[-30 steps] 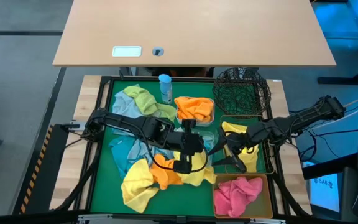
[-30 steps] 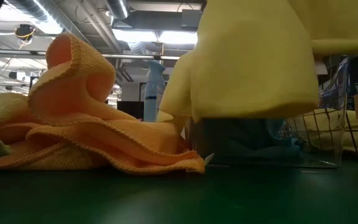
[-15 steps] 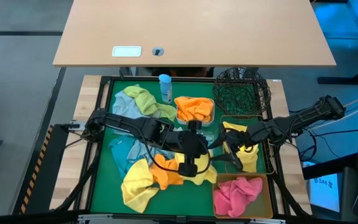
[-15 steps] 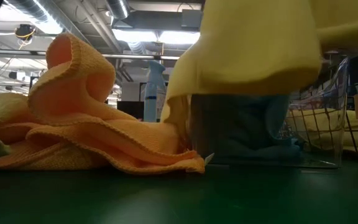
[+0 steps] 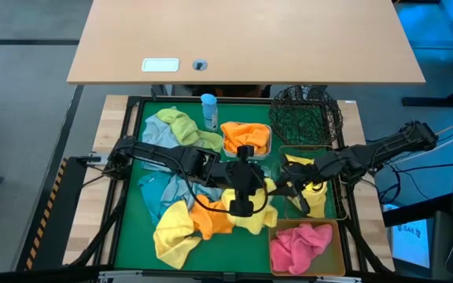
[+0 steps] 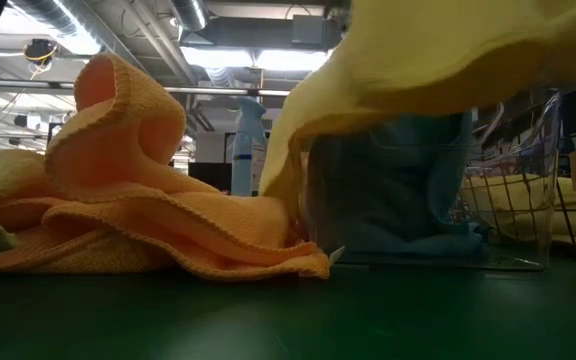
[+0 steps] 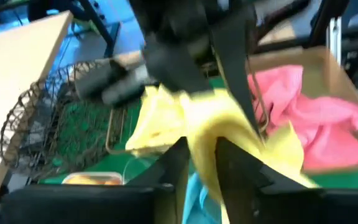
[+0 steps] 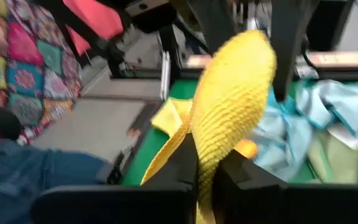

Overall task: Sort microfiber towel by color & place in baskets
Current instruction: Put the yellow towel into the gold wire basket

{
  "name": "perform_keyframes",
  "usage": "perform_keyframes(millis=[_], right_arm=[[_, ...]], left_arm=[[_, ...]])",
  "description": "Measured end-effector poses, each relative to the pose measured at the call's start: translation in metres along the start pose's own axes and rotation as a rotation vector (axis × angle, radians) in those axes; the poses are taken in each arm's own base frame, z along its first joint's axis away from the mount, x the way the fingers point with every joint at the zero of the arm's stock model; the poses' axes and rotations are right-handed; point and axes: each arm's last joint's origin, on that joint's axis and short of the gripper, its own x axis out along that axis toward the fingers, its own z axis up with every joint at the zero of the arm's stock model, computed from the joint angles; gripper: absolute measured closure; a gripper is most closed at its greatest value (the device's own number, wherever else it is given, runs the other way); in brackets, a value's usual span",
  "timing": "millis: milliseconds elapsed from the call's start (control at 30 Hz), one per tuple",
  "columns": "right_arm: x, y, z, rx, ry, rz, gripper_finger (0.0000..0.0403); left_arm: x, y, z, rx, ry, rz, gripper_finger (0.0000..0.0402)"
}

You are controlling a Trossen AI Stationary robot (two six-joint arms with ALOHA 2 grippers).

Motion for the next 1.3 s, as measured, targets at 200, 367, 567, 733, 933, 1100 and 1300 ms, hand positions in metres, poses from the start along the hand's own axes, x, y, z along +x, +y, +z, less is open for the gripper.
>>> perform_keyframes(millis=[200, 367, 567, 733, 933, 1100, 1300], right_arm=[[-0.032, 0.002, 0.022, 0.003, 0.159, -0.108, 0.0391], [-0.067, -0.001, 0.029, 0.066, 0.315, -0.287, 0.0398], [-0.116, 0.000, 0.037, 0.198, 0.392, -0.358, 0.0395], [-0.161, 0.003, 0.051, 0.347, 0.321, -0.366, 0.0397], [-0.213, 0.006, 0.062, 0.448, 0.159, -0.295, 0.0399], [-0.235, 0.005, 0.056, 0.465, 0.123, -0.269, 0.0397], [-0.237, 0.005, 0.036, 0.493, 0.336, -0.244, 0.0397]], left_arm=[[-0.010, -0.001, -0.016, 0.030, 0.168, -0.025, 0.0290], [-0.014, -0.008, -0.041, 0.059, 0.410, -0.088, 0.0287], [0.004, -0.023, -0.064, 0.072, 0.517, -0.095, 0.0287], [0.018, -0.030, -0.084, 0.092, 0.586, -0.089, 0.0287], [0.027, -0.033, -0.095, 0.103, 0.619, -0.085, 0.0287], [0.027, -0.033, -0.095, 0.103, 0.620, -0.085, 0.0287], [0.026, -0.033, -0.096, 0.097, 0.631, -0.111, 0.0287]])
